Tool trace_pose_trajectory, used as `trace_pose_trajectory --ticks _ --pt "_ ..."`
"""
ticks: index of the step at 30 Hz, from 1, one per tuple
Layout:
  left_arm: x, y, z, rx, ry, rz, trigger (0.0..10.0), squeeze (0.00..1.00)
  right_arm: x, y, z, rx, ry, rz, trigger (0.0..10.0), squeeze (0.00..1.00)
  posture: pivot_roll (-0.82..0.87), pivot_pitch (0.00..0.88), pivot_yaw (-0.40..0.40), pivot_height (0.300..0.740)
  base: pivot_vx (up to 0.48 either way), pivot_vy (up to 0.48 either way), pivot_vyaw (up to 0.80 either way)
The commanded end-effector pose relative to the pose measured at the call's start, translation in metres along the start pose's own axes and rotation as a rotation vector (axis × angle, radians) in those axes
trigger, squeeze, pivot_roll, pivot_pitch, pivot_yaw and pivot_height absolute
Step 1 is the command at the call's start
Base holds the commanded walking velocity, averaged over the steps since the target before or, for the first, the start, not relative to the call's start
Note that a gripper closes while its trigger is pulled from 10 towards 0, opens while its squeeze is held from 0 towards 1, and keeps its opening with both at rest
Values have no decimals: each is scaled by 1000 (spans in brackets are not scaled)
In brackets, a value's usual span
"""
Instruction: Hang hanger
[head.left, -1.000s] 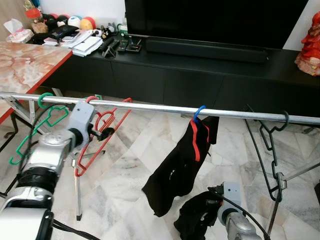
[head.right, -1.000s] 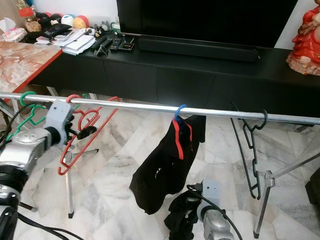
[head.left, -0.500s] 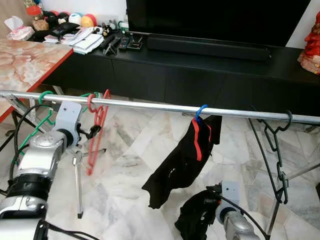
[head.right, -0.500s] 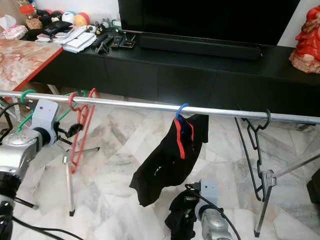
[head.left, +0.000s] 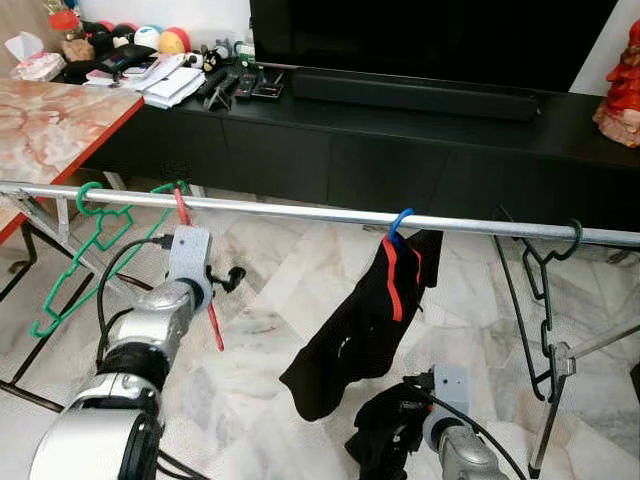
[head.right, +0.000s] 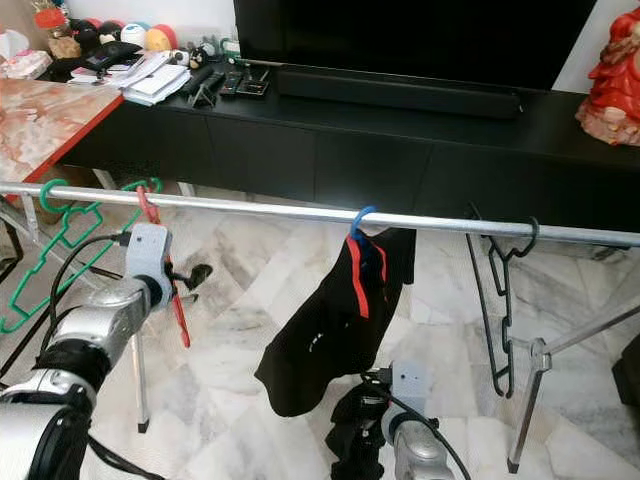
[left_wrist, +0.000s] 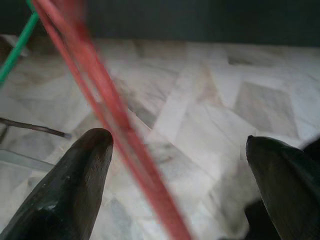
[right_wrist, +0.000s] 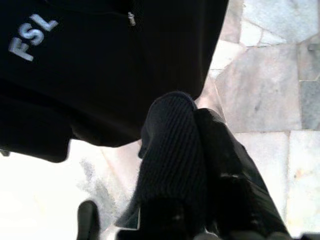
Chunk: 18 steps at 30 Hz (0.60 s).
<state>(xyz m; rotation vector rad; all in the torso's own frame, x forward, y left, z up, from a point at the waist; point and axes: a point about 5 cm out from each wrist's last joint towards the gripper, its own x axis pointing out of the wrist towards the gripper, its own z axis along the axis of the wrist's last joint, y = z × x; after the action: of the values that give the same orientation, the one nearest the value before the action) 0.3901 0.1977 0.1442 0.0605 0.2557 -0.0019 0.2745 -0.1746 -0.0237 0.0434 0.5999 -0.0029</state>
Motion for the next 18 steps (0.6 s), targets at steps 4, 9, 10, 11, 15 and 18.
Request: trace_pose_trajectory --ticks 4,9,10,11,15,18 --pt "1 5 -1 11 4 72 0 0 -4 -15 -6 8 6 -25 10000 0 -22 118 8 740 0 0 0" --pt "2 7 -7 2 31 108 0 0 -4 -14 -7 6 1 -21 10000 0 -21 118 9 740 0 0 0" --pt "2 7 -8 -2 34 110 0 0 -4 -14 -7 6 0 -19 10000 0 -21 118 9 740 0 0 0" --pt "2 7 -8 -7 36 113 0 0 -4 -13 -7 6 -1 -17 10000 0 -23 123 8 740 0 0 0" --pt "2 7 -11 -34 43 125 0 0 -4 -11 -6 1 -4 -11 10000 0 -25 129 6 740 0 0 0" --pt "2 6 -13 -72 49 125 0 0 -4 -10 -5 -1 -5 -11 10000 0 -27 132 5 740 0 0 0"
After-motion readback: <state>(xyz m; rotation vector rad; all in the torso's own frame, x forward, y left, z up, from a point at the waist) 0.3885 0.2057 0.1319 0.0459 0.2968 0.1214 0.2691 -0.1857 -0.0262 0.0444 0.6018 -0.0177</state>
